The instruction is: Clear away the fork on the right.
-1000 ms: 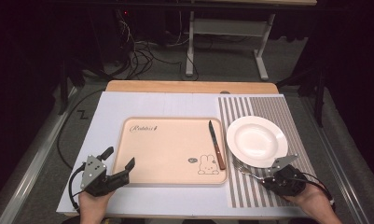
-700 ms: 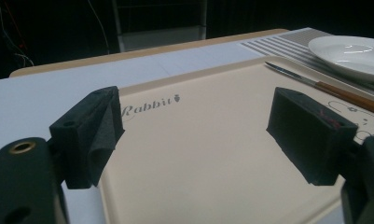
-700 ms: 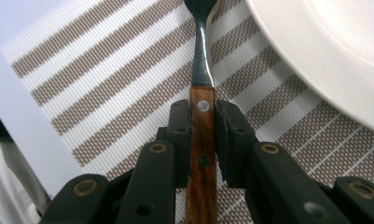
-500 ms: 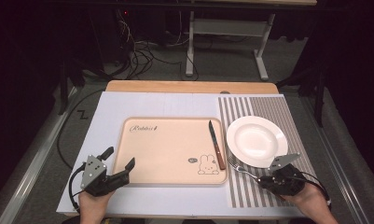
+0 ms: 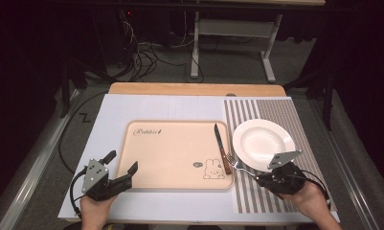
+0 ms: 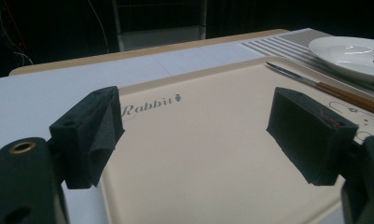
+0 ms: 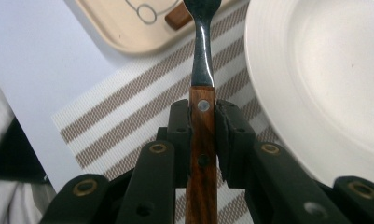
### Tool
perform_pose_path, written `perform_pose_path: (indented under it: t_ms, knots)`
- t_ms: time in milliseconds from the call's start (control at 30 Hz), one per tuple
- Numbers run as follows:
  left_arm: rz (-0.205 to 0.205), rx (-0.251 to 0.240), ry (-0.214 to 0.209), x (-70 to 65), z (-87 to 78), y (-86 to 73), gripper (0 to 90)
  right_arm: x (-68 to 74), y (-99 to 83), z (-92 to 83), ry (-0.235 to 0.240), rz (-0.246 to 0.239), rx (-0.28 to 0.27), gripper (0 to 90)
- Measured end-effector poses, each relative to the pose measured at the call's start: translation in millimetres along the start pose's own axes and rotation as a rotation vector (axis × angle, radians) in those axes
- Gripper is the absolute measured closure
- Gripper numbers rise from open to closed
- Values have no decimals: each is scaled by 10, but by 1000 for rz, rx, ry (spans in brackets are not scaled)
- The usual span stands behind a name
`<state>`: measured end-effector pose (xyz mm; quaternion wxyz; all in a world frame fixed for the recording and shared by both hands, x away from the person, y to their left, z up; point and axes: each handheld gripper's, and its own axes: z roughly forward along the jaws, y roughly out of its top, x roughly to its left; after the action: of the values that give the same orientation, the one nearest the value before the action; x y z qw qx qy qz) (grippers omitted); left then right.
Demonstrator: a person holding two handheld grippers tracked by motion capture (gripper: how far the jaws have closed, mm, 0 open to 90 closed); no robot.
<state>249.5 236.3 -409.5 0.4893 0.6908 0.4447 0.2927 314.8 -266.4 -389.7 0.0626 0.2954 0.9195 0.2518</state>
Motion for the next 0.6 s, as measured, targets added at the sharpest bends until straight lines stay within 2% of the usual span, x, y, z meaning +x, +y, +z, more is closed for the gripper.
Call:
perform_pose_path:
  t_ms: [333,600]
  knots:
    - [1,4,-5,11,2,0,189,12,189,60,9,12,-27,789]
    - [3,8,-11,29,1,0,190,21,311,101,-10,41,-65,789]
